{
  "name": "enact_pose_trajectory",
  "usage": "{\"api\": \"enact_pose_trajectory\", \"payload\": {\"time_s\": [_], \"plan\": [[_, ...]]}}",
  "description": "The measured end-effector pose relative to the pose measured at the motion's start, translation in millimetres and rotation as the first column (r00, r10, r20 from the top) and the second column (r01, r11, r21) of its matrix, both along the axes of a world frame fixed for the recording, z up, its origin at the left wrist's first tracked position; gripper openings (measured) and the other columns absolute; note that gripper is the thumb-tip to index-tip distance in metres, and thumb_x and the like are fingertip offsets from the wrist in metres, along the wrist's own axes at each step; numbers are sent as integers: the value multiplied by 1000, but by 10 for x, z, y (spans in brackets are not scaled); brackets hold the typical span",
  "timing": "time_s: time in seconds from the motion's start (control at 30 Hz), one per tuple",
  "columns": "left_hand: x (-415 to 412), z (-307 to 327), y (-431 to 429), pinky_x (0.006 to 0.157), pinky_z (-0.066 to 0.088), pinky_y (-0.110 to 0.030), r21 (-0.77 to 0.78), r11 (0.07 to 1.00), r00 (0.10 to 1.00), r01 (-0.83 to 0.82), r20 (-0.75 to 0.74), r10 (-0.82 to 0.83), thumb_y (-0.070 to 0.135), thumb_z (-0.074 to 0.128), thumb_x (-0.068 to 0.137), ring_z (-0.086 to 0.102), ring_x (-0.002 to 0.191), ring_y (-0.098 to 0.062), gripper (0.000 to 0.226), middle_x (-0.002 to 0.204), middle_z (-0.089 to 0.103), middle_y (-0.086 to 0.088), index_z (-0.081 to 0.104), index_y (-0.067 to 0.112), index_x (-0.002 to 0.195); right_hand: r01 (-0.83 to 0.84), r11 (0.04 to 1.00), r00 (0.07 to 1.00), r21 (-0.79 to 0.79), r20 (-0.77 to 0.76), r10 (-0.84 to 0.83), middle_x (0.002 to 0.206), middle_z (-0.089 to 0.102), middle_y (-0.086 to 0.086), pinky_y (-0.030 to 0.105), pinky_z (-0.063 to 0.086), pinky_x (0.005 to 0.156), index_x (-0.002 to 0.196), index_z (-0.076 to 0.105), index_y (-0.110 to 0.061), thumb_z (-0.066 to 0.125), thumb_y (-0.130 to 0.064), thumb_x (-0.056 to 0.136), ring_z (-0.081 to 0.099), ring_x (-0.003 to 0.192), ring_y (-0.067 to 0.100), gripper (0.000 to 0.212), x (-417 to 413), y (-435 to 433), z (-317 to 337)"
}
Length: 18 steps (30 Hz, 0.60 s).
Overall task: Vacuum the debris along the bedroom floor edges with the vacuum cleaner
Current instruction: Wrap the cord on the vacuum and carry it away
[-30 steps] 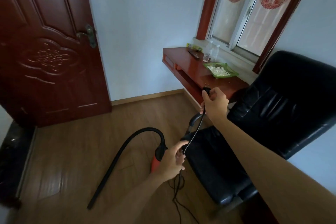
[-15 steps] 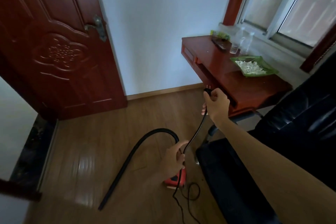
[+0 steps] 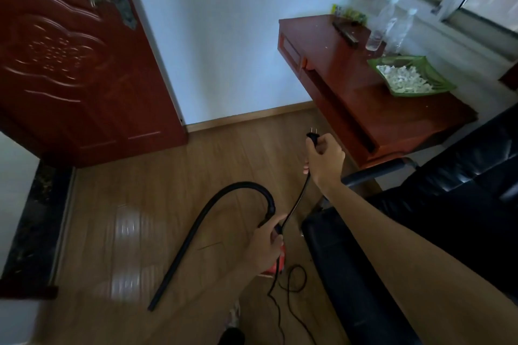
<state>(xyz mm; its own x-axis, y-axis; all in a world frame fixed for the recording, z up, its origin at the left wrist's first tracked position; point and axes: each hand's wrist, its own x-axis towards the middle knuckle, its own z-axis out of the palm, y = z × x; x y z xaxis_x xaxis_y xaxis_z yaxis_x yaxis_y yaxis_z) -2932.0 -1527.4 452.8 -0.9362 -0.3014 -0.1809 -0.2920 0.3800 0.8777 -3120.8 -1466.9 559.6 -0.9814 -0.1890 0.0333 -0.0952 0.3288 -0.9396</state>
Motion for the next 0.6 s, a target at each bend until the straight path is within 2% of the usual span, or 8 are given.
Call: {"api": "enact_pose_trajectory", "payload": {"time_s": [0.07, 0.17, 0.33, 0.47, 0.6], "plan": [[-79, -50, -98, 66, 43, -9, 26, 1000, 1000, 14, 21, -15, 2, 52, 98, 52, 64, 3, 50, 69, 49, 10, 47, 22, 144, 16, 1000, 1000, 18, 21, -16, 76, 65, 22, 24, 51, 40, 88, 55, -4, 60, -20, 98, 62, 45, 19, 20, -85, -80, -100], [-270, -78, -282, 60, 45, -10, 91, 994, 996, 57, 62, -63, 0, 49, 99, 55, 58, 6, 50, 67, 50, 8, 46, 20, 144, 46, 999, 998, 27, 49, -47, 77, 64, 24, 28, 52, 41, 90, 54, -1, 60, -21, 98, 62, 46, 23, 23, -218, -226, -237], [-531, -217, -581, 54, 41, -7, 123, 981, 987, 147, 41, -153, 13, 44, 105, 55, 55, 5, 39, 67, 50, 8, 47, 12, 143, 46, 996, 997, 79, 54, -51, 74, 64, 23, 36, 54, 40, 91, 53, -2, 59, -21, 99, 58, 44, 20, 22, -411, -557, -476], [-606, -507, -795, 51, 37, -9, 139, 981, 988, 134, 62, -144, 20, 39, 107, 53, 49, 2, 35, 60, 49, 9, 50, 16, 140, 33, 990, 994, 134, 100, -46, 74, 64, 21, 43, 56, 43, 94, 53, -4, 58, -22, 100, 58, 48, 22, 20, -544, -833, -790], [-643, -975, -950, 58, 42, -13, 129, 985, 986, 118, 104, -131, 26, 34, 107, 64, 62, -12, 34, 75, 67, -8, 52, 23, 136, -41, 976, 992, 213, 124, 14, 74, 64, 19, 33, 55, 43, 94, 54, -5, 58, -24, 100, 63, 51, 27, 20, -638, -994, -1213]]}}
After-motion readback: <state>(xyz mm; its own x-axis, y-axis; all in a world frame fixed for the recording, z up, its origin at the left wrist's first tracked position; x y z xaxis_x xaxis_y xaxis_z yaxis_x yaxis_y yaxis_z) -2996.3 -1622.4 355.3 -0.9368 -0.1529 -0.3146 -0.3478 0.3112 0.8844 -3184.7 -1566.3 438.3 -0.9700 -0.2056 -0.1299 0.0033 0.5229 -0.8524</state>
